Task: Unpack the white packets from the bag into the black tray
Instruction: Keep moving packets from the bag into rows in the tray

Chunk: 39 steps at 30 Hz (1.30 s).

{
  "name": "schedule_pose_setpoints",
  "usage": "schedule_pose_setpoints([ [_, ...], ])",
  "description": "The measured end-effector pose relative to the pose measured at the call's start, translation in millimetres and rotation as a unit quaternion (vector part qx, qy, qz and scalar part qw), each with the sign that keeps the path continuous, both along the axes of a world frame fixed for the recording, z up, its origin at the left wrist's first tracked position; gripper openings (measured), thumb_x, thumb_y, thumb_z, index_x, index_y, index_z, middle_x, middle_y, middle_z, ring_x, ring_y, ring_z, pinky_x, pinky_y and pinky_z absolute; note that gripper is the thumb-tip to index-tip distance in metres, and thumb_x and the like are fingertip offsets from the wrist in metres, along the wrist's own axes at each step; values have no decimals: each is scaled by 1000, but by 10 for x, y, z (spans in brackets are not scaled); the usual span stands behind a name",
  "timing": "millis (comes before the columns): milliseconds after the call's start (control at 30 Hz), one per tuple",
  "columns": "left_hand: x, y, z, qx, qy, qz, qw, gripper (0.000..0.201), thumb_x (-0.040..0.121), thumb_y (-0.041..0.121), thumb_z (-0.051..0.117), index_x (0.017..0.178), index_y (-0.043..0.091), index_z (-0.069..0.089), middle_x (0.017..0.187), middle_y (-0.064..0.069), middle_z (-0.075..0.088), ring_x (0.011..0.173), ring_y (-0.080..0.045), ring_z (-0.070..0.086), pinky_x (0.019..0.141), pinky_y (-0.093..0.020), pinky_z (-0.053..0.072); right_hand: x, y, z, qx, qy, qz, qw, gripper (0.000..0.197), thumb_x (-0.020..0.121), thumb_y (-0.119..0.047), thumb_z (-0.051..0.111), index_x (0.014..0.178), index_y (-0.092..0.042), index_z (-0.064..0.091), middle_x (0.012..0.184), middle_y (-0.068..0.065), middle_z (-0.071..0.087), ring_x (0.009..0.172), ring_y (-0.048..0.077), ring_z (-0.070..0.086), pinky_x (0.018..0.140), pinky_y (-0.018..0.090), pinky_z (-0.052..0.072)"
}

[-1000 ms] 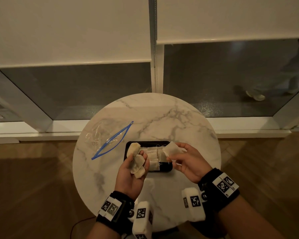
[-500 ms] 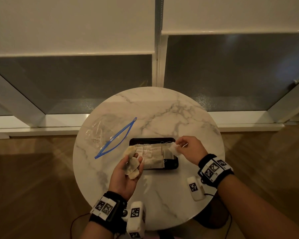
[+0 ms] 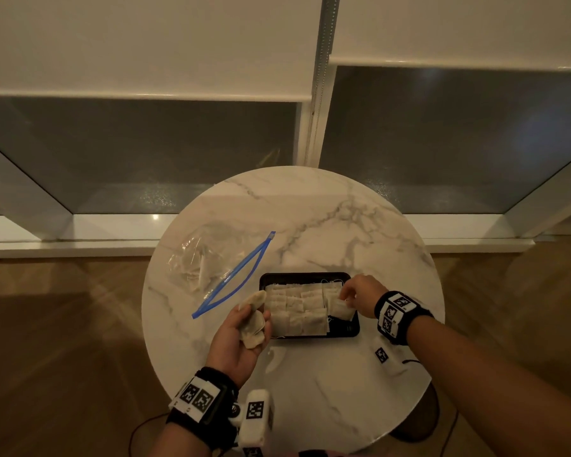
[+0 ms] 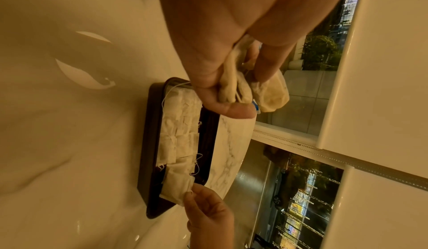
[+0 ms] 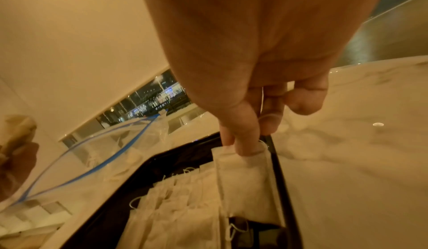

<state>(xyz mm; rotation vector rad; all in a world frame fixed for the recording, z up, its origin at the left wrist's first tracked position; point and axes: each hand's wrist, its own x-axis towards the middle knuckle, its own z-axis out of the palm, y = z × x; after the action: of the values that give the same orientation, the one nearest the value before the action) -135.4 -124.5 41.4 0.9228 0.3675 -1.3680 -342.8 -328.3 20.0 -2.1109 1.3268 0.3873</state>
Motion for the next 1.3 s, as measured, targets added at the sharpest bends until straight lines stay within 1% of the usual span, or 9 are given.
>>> schedule_pose_setpoints([
  [133,89,-26,-14,13,0,-9,1000,37,97,15,55,133,7,59,99,-12,72,88,-23,66,64,-29,60,128,-69,-82,11,45,31,998,23,90,-7,59,103,-19,73,109,2,69,100,18,64,82,23,49],
  [300,172,-28,-43,19,-13,-11,1000,35,99,17,54,132,8,59,92,-10,75,85,-23,68,63,-30,59,241,-141,-189,-4,88,59,994,24,88,-10,59,100,-26,72,112,1,67,98,20,64,89,29,52],
  [433,212,-31,-41,25,-18,-21,999,28,100,17,53,125,10,62,87,-10,76,83,-22,69,62,-30,59,284,-155,-237,-22,118,62,991,24,87,-12,59,97,-30,70,111,0,66,97,21,64,87,30,53],
  [600,262,-26,-61,34,-42,-32,998,23,98,18,56,116,10,67,93,-8,75,92,-22,68,70,-31,56,311,-132,-283,-47,129,56,989,23,84,-15,59,91,-35,67,109,-3,64,93,20,63,85,31,54],
  [733,300,-29,-60,34,-52,-41,997,24,98,18,55,116,10,68,92,-6,75,93,-21,66,73,-31,52,304,-87,-281,-72,138,61,986,22,85,-18,59,94,-37,67,110,-4,63,95,19,62,83,30,52],
  [900,337,-55,-61,37,-57,-47,997,29,99,19,54,124,11,65,95,-4,75,94,-21,66,72,-32,52,312,-49,-261,-88,147,60,983,25,87,-16,57,99,-36,66,112,-3,63,98,20,62,84,30,51],
  [1100,319,-98,18,24,-43,-45,998,29,99,18,53,124,9,65,90,-7,76,92,-22,66,76,-33,51,315,-51,-206,-82,136,57,986,26,89,-16,56,104,-34,65,114,-3,62,98,19,62,84,30,52],
  [1200,297,-120,31,5,-31,-45,999,32,99,20,53,124,6,67,102,-10,76,99,-25,67,73,-32,57,291,-77,-159,-76,114,38,990,27,87,-20,57,109,-35,64,115,-4,63,99,18,62,82,29,52],
  [1300,294,-133,74,-29,-15,-53,998,35,99,26,51,119,6,72,123,-15,70,117,-29,64,85,-36,54,293,-68,-49,-104,66,-14,992,26,88,-27,56,111,-33,66,111,-5,66,100,17,62,81,29,52],
])
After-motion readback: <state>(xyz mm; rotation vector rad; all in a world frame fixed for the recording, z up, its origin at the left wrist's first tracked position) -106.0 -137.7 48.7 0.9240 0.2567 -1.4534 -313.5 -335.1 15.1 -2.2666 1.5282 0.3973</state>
